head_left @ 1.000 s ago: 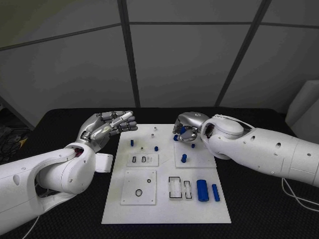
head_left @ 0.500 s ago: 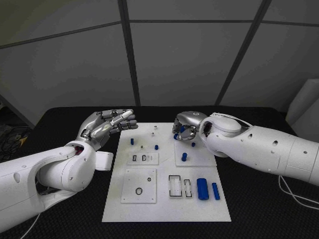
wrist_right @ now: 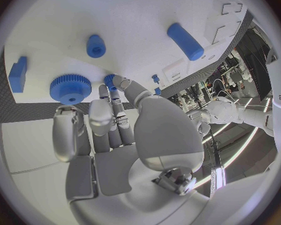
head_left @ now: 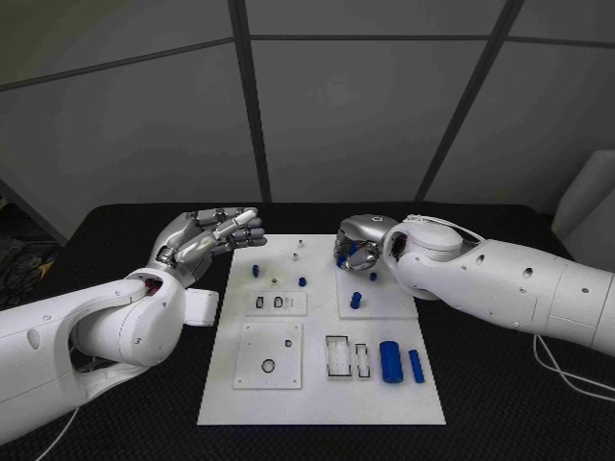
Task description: Assemble the parts on the task board
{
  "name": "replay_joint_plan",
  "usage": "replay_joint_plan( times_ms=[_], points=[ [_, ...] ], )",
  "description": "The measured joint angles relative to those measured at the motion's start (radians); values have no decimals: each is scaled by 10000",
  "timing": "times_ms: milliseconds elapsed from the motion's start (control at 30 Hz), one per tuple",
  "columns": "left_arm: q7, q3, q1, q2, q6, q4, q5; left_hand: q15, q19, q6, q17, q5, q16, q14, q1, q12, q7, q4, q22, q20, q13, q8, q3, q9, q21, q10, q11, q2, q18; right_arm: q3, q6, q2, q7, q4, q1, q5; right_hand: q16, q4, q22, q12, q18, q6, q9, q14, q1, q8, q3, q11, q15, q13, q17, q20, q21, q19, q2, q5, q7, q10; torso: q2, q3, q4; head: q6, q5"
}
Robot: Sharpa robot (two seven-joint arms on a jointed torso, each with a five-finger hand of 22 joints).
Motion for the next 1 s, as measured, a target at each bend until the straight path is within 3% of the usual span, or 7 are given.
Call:
replay_joint_plan(
  times_ms=[233,300,400,767,1000],
  points=[
    [-2,0,2,2,5,-6,-1,0,0,0,1,0,0,0,0,0,0,0,-9,0,0,3,0,1,0,0,0,0,0,0,-56,12,-6,-59,3,-6,114,58,-1,-4,0,334,95,3,134,87,311,-83,-3,26,30,-91,145,207,321,60,-173,447,0,0,0,-18,8],
    [-3,0,3,2,6,-9,-1,0,0,0,1,0,0,0,0,0,0,0,-9,0,0,4,0,1,0,0,0,0,0,0,-123,12,-6,-63,3,-7,171,36,-1,-22,-162,510,154,40,241,134,534,-142,-106,31,39,-159,209,305,429,-387,-229,649,0,0,0,-26,8],
    [-4,0,3,2,8,-13,-2,0,0,0,0,0,0,0,0,0,0,0,-8,0,0,4,0,1,0,0,0,0,0,0,-291,1,-9,-31,3,-9,207,13,-1,2,-163,646,198,35,275,175,710,-140,-110,94,50,-196,233,342,516,-630,-286,721,0,0,0,-39,17],
    [-9,0,4,8,17,-33,-3,0,0,0,1,0,0,0,0,0,0,0,-8,0,0,5,0,2,0,0,0,0,0,8,-1547,-14,75,205,2,18,286,-103,-3,0,-160,786,348,-1,346,176,1069,-37,-145,167,91,-234,291,379,583,-712,-328,824,-10,-1,-1,36,75],
    [-12,1,9,8,20,-35,-4,0,0,0,2,0,0,0,0,0,0,0,-7,0,1,5,0,2,0,0,0,0,0,25,-2230,495,222,-235,52,62,286,-137,-4,-6,-160,788,379,-2,351,179,1134,-37,-145,163,90,-249,291,394,578,-582,-327,824,9,-13,18,133,94]
  ],
)
